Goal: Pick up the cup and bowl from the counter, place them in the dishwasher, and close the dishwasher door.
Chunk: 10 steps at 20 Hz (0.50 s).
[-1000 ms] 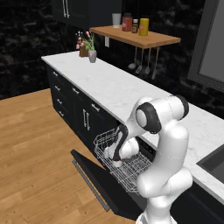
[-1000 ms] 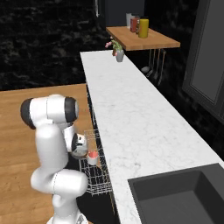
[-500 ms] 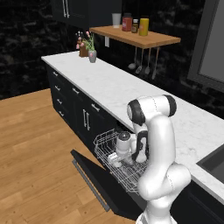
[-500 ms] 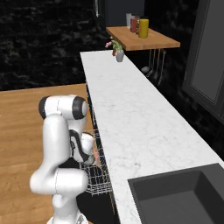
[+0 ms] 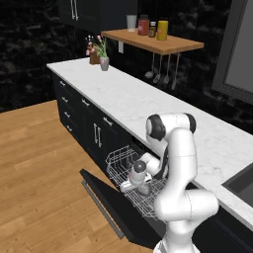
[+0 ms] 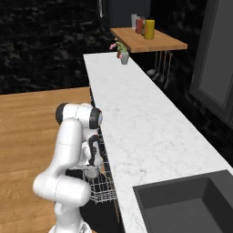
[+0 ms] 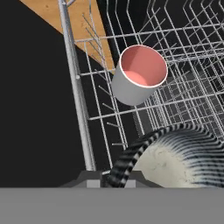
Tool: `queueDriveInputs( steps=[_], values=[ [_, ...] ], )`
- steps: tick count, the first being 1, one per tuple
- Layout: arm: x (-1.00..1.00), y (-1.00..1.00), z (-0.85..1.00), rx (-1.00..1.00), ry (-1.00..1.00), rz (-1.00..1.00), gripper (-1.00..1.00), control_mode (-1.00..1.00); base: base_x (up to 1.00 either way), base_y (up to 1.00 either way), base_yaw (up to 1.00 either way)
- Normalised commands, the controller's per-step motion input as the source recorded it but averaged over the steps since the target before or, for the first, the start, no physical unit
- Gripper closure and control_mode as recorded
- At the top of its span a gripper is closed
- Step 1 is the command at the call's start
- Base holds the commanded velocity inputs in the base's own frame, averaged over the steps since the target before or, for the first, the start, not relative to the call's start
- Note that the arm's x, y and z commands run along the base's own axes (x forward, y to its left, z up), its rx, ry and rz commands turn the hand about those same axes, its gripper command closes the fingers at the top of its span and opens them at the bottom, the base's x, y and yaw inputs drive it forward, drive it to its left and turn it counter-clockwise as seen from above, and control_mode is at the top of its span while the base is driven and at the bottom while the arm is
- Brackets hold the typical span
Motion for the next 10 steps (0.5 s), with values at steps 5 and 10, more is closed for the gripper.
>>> queueDriveInputs(
  steps=[5, 10],
  values=[
    [0.43, 0.0, -0.21, -0.04, 0.0, 0.0, 1.0, -1.0, 0.0, 0.0, 0.0],
    [0.26, 0.0, -0.08, 0.0, 0.0, 0.0, 1.0, -1.0, 0.0, 0.0, 0.0]
  ],
)
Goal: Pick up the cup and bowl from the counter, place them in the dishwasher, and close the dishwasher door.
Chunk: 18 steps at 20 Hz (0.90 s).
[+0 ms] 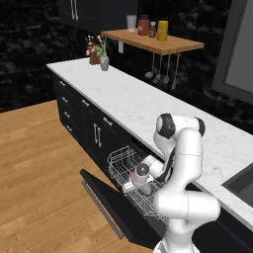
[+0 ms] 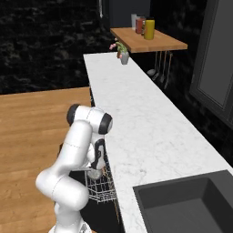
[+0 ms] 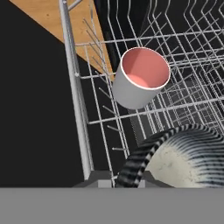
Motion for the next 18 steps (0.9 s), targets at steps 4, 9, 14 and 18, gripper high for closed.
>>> queueDriveInputs(
  steps=[4, 9, 14, 18],
  values=[
    [0.0, 0.14, -0.38, -0.13, -0.02, 0.0, -1.0, -1.0, 0.0, 0.0, 0.0],
    [0.0, 0.06, -0.02, -0.03, -0.05, 0.0, -1.0, -1.0, 0.0, 0.0, 0.0],
    [-0.01, 0.01, 0.29, 0.01, -0.01, 0.0, -1.0, -1.0, 0.0, 0.0, 0.0],
    [-0.35, 0.22, 0.71, 0.03, -0.02, 0.0, -1.0, -1.0, 0.0, 0.0, 0.0]
  ],
)
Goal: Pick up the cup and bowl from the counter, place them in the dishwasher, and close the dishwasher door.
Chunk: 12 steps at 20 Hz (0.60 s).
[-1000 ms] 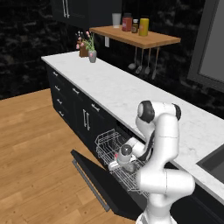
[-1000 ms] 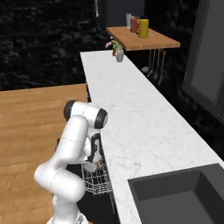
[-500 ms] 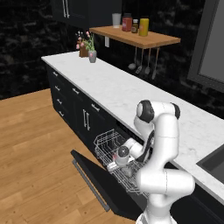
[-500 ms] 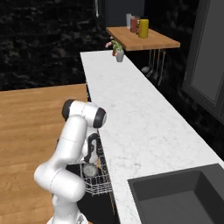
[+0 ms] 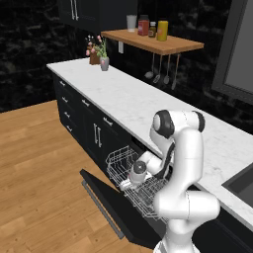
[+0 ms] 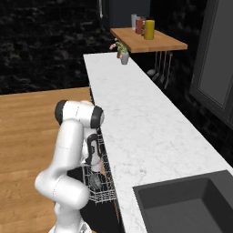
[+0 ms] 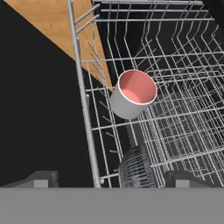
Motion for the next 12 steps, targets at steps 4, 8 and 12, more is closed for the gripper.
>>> queueDriveInputs(
  steps=[4, 8, 12],
  values=[
    [-0.71, 0.5, 0.61, 0.06, 0.0, 0.0, -1.0, -1.0, 0.0, 0.0, 0.0],
    [-0.81, 0.51, 0.45, 0.0, -0.06, -0.07, -1.0, -1.0, 0.0, 0.0, 0.0],
    [-0.49, 0.23, 0.94, 0.02, -0.08, -0.09, -1.0, -1.0, 0.0, 0.0, 0.0]
  ],
)
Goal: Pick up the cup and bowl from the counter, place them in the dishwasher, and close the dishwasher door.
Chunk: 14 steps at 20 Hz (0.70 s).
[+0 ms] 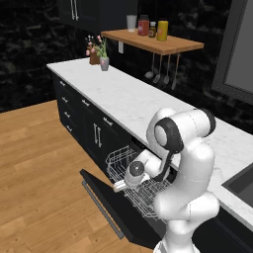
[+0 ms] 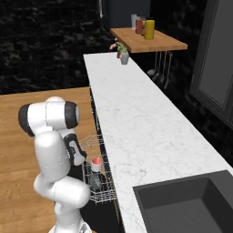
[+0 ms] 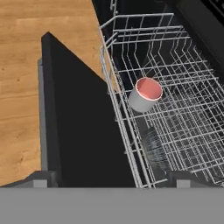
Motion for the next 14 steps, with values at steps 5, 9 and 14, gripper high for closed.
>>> queueDriveInputs(
  steps=[5, 9, 14],
  values=[
    [-0.14, 0.14, 1.0, 0.11, -0.01, -0.07, -1.0, -1.0, 0.0, 0.0, 0.0],
    [0.0, 0.19, 1.0, 0.14, 0.01, -0.02, -1.0, -1.0, 0.0, 0.0, 0.0],
    [0.0, 0.25, 1.0, 0.1, 0.02, 0.0, -1.0, -1.0, 0.0, 0.0, 0.0]
  ],
)
